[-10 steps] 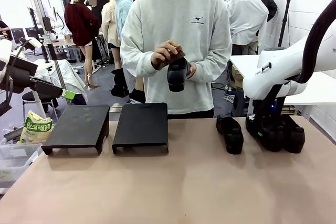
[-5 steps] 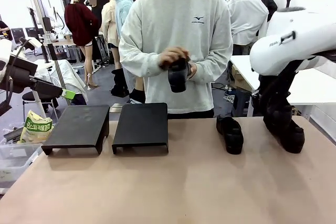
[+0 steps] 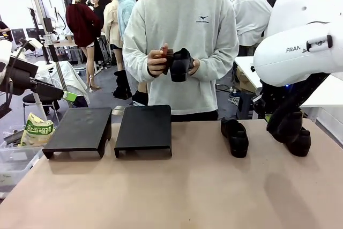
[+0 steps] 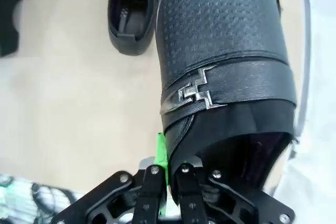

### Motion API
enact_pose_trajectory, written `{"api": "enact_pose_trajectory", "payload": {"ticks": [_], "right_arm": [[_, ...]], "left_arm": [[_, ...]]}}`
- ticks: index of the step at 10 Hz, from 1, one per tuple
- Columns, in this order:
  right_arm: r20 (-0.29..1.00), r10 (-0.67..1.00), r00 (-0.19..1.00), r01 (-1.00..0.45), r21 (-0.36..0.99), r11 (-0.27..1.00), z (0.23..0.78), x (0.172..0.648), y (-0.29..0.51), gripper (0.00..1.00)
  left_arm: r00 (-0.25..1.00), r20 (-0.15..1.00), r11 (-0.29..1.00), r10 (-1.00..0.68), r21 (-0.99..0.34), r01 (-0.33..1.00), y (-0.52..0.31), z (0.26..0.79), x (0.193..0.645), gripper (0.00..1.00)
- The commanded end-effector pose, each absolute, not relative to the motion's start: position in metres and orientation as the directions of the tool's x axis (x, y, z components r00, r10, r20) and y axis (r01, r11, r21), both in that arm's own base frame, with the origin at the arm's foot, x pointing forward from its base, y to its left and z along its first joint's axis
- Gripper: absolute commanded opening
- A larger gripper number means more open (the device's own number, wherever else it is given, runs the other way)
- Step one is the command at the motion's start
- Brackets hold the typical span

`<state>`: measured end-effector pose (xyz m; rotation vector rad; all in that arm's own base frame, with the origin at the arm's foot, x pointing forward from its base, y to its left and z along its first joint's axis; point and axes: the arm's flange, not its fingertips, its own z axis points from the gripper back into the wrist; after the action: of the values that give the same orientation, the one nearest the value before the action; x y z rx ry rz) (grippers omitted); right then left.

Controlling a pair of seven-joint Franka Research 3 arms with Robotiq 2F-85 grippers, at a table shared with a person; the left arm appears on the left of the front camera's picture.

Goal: Organize the shoes by placing them on the stand.
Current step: Pick up one Shoe and place it in the middle of the table.

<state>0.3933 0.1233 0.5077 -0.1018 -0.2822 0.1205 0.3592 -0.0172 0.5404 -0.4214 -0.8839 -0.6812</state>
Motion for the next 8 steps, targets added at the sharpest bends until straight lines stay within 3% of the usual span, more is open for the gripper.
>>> {"api": "enact_pose_trajectory", "payload": {"ticks": [1,4,5,8], "right_arm": [[0.242,0.111,0.964,-0.088,-0.102,0.991,0.498,0.416,0.115,0.00],[0.242,0.115,0.963,-0.091,-0.110,0.990,0.496,0.404,0.116,0.00],[0.268,0.018,0.963,0.013,-0.111,0.994,0.495,0.397,0.137,0.00],[0.306,-0.072,0.949,0.102,-0.080,0.992,0.516,0.342,0.204,0.00]], "left_arm": [[0.448,0.820,0.710,-0.357,-0.074,0.701,-0.016,0.539,0.360,0.98],[0.448,0.820,0.710,-0.357,-0.074,0.701,-0.016,0.539,0.360,0.98],[0.448,0.820,0.710,-0.357,-0.074,0.701,-0.016,0.539,0.360,0.98],[0.448,0.820,0.710,-0.357,-0.074,0.701,-0.016,0.539,0.360,0.98]]}}
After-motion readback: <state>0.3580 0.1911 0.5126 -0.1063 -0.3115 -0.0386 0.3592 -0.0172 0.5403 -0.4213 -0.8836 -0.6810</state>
